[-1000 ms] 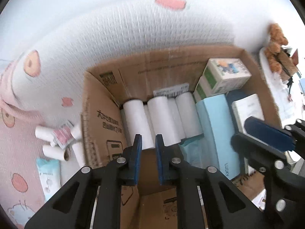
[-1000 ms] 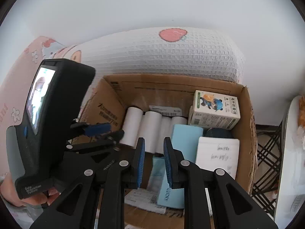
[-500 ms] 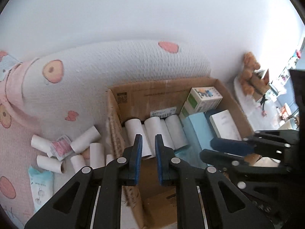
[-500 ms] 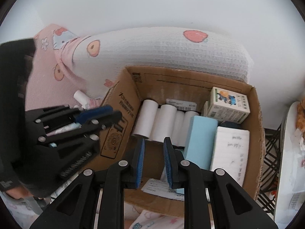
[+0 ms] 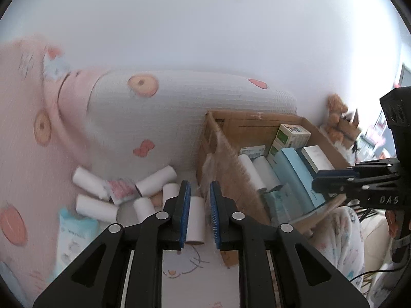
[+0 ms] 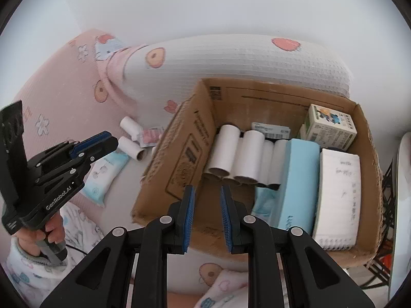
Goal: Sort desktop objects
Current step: 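Move the left tool back toward the pile of white tubes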
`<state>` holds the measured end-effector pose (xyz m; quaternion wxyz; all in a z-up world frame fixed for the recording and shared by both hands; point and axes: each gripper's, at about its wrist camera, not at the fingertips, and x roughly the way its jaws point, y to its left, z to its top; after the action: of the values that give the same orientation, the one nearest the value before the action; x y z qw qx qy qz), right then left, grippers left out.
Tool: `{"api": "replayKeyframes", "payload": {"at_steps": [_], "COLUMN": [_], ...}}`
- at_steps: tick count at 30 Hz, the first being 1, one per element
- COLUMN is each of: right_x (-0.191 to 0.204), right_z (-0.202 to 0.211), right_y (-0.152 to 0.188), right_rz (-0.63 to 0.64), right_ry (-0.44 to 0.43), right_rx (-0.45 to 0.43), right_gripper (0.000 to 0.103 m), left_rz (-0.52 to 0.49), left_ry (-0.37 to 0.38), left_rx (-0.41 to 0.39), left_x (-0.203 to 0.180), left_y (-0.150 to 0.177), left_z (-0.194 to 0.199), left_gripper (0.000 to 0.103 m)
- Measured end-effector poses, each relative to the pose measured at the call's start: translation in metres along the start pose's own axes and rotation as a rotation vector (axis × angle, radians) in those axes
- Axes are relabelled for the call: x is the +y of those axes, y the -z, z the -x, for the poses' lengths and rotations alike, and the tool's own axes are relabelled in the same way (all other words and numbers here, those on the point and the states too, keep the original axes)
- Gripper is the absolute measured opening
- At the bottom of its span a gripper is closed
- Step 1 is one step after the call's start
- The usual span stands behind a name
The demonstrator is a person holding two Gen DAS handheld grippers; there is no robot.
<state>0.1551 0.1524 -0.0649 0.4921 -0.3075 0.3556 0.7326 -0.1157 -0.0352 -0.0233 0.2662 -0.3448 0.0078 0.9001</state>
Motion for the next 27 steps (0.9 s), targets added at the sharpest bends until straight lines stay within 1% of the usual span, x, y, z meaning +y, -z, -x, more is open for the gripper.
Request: {"api": "replayKeyframes", "payload": {"at_steps": [1, 2, 3, 5, 8, 9, 10, 11, 12, 13, 14, 15, 19, 21, 23, 27], "right_x": [0.005, 0.011, 0.015, 0.024, 0.036, 0.041, 0.047, 0.052, 0.059, 0.066, 0.072, 0.079, 0.105, 0.115, 0.121, 0.134], "right_z": [0.001, 0.001, 0.002, 0.003, 0.007, 0.007, 0.007, 0.007, 0.006, 0.004, 0.004, 0.002, -0.002, -0.003, -0.008, -0.021], "right_y": [0.002, 0.005, 0.006, 0.007, 0.002, -0.001, -0.003, -0.003, -0.004, -0.005, -0.004, -0.004, -0.002, -0.002, -0.004, -0.006], "right_rz": [0.007, 0.013, 0.015, 0.016, 0.015, 0.02, 0.028, 0.037, 0.049, 0.059, 0.065, 0.072, 0.084, 0.075, 0.064, 0.079], "right_ry": [0.0, -0.001, -0.003, -0.004, 0.02, 0.019, 0.013, 0.007, 0.002, -0.003, -0.008, -0.017, -0.081, -0.125, -0.154, -0.141], "right_rx": [-0.007, -0.016, -0.025, -0.045, -0.098, -0.106, -0.113, -0.12, -0.13, -0.141, -0.151, -0.166, -0.245, -0.285, -0.308, -0.336], "right_gripper": [0.017, 0.017, 0.017, 0.017, 0.017, 0.017, 0.017, 0.017, 0.017, 0.017, 0.017, 0.017, 0.017, 0.017, 0.017, 0.017], "left_rz": [0.023, 0.039, 0.033, 0.006, 0.015, 0.02, 0.021, 0.023, 0.028, 0.031, 0.032, 0.031, 0.048, 0.068, 0.103, 0.228], "left_ry": [0.017, 0.026, 0.026, 0.021, -0.007, -0.034, -0.062, -0.062, -0.046, -0.035, -0.032, -0.041, -0.087, -0.072, -0.052, -0.015], "left_rx": [-0.002, 0.001, 0.004, -0.003, 0.027, 0.059, 0.084, 0.078, 0.05, 0.028, 0.01, 0.003, 0.066, 0.077, 0.076, 0.092], "left_x": [0.008, 0.016, 0.022, 0.033, 0.053, 0.058, 0.061, 0.062, 0.062, 0.061, 0.061, 0.06, 0.064, 0.067, 0.073, 0.093], "left_y": [0.007, 0.017, 0.027, 0.049, 0.083, 0.088, 0.088, 0.087, 0.085, 0.084, 0.083, 0.083, 0.088, 0.087, 0.086, 0.085], "left_z": [-0.001, -0.004, -0.008, -0.017, -0.031, -0.037, -0.04, -0.039, -0.036, -0.034, -0.033, -0.034, -0.049, -0.053, -0.054, -0.061], "left_gripper": [0.022, 0.026, 0.029, 0.029, 0.029, 0.029, 0.029, 0.029, 0.031, 0.034, 0.042, 0.045, 0.045, 0.045, 0.046, 0.047]}}
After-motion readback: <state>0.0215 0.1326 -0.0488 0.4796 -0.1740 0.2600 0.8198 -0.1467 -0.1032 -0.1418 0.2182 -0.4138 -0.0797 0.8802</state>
